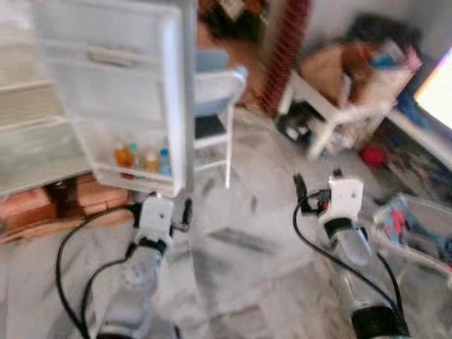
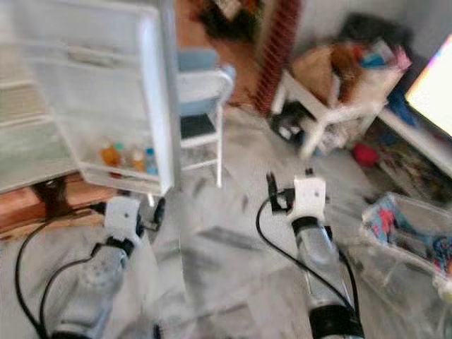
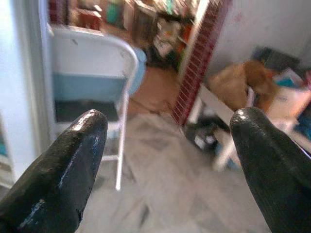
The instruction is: Restocking fridge
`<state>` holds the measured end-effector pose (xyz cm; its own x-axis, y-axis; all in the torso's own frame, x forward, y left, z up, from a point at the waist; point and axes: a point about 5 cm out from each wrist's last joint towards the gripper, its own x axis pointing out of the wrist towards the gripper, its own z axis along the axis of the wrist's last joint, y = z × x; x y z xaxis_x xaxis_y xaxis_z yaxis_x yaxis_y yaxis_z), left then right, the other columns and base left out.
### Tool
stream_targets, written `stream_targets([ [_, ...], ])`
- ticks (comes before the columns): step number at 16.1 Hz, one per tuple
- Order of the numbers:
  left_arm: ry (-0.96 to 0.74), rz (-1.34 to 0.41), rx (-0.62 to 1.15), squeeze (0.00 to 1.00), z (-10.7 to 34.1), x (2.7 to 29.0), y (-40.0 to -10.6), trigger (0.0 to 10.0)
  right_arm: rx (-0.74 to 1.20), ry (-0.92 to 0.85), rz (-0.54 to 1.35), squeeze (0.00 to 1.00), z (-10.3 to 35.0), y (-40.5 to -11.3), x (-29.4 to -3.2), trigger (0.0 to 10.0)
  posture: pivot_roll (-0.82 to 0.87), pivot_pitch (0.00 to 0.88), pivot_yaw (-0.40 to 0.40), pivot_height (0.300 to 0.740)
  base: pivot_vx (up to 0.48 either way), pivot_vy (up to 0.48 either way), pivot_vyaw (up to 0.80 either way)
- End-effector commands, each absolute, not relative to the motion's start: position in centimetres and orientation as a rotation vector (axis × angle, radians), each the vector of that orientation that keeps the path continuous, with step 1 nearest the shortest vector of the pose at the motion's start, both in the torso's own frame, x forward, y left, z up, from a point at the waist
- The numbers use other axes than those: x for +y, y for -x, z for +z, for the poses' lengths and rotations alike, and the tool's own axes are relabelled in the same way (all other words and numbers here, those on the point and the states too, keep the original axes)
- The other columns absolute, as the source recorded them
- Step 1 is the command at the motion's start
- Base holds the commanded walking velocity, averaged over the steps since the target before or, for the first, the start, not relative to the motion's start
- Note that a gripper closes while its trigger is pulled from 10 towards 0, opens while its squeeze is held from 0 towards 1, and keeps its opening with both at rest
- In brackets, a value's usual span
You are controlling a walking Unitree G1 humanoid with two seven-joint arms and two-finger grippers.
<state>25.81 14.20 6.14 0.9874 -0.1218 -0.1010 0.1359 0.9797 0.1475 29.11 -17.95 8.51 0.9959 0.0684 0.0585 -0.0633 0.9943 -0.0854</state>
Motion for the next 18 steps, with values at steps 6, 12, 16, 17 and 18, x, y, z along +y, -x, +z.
stream_targets([
  [6,-0.142,-0.049,0.062,0.00,6.6,15.4,-25.6,10.0,-0.063,0.038,0.041,0.00,8.4,-29.0,-17.8,10.0,0.16,0.039,-0.081,0.740,0.000,-0.139,0.35],
  [12,-0.103,-0.005,0.042,0.00,6.7,16.3,-25.5,10.0,-0.054,0.045,0.075,0.00,8.1,-28.5,-17.5,10.0,0.17,0.047,-0.088,0.740,0.199,0.000,0.07],
  [16,-0.100,-0.002,0.036,0.00,6.9,16.4,-25.7,10.0,-0.066,0.035,0.068,0.00,8.4,-28.9,-17.2,10.0,0.16,0.044,-0.077,0.740,0.345,0.000,0.74],
  [17,-0.097,0.000,0.035,0.00,7.0,16.3,-25.8,10.0,-0.067,0.036,0.066,0.00,8.4,-28.8,-17.2,10.0,0.16,0.047,-0.077,0.740,0.341,0.000,0.74],
  [18,-0.093,-0.010,0.029,0.00,7.2,16.0,-25.9,10.0,-0.064,0.046,0.064,0.00,8.3,-28.7,-17.3,10.0,0.16,0.052,-0.075,0.740,0.337,0.000,0.61],
])
